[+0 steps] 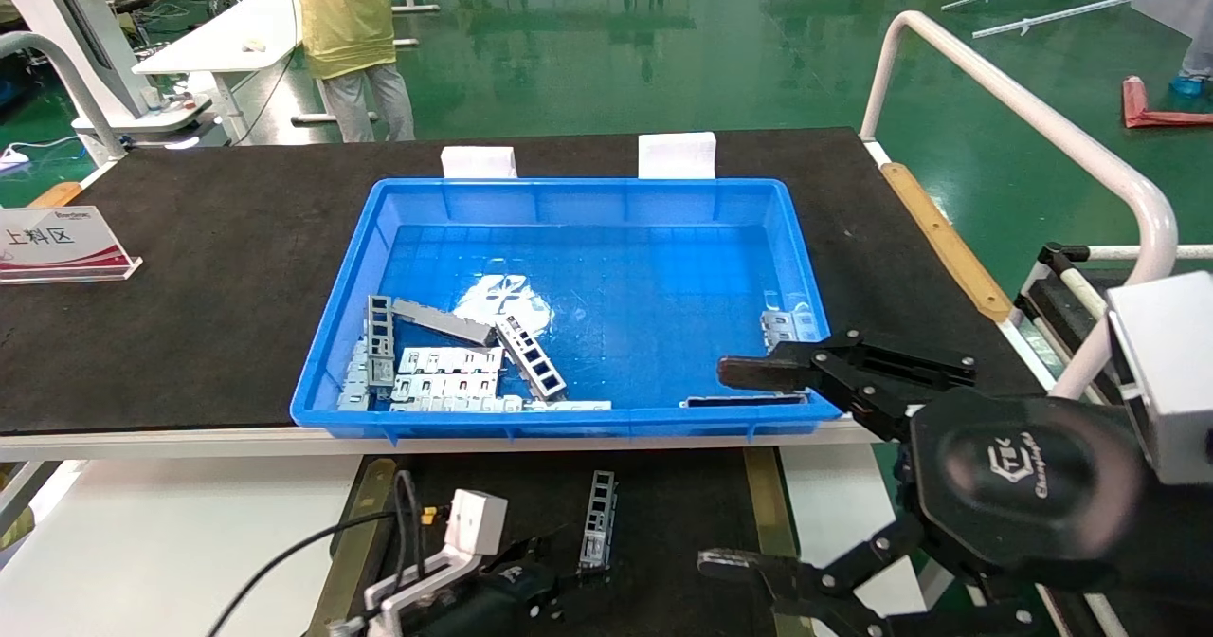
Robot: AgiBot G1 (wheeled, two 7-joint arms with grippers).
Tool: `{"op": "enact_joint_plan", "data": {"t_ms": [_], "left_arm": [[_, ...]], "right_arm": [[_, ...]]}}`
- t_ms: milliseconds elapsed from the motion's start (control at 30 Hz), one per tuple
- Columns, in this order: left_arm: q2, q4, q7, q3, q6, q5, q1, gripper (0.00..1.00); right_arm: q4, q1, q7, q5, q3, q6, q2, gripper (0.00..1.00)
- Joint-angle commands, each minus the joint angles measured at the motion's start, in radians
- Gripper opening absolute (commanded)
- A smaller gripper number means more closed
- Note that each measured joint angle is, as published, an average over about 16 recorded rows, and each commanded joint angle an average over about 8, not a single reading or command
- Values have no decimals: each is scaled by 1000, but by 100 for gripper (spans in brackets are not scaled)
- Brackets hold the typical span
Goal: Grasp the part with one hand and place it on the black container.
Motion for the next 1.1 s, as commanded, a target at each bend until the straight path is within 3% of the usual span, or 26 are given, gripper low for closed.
{"op": "enact_joint_plan", "data": {"t_ms": [33,567,867,1100], "left_arm": [[-37,-26,-8,14,34,8,-5,100],[-347,-254,-42,-34,261,-69,56,100],[-405,-266,-8,-72,378,-100,63,100],[-424,-264,4,-84,404,-110,67,100]], "right_arm": [[0,0,0,0,0,0,0,100],[0,0,0,1,-1,0,0,100],[0,0,-1,1,-1,1,1,100],[0,0,-1,1,-2,1,1,100]]}}
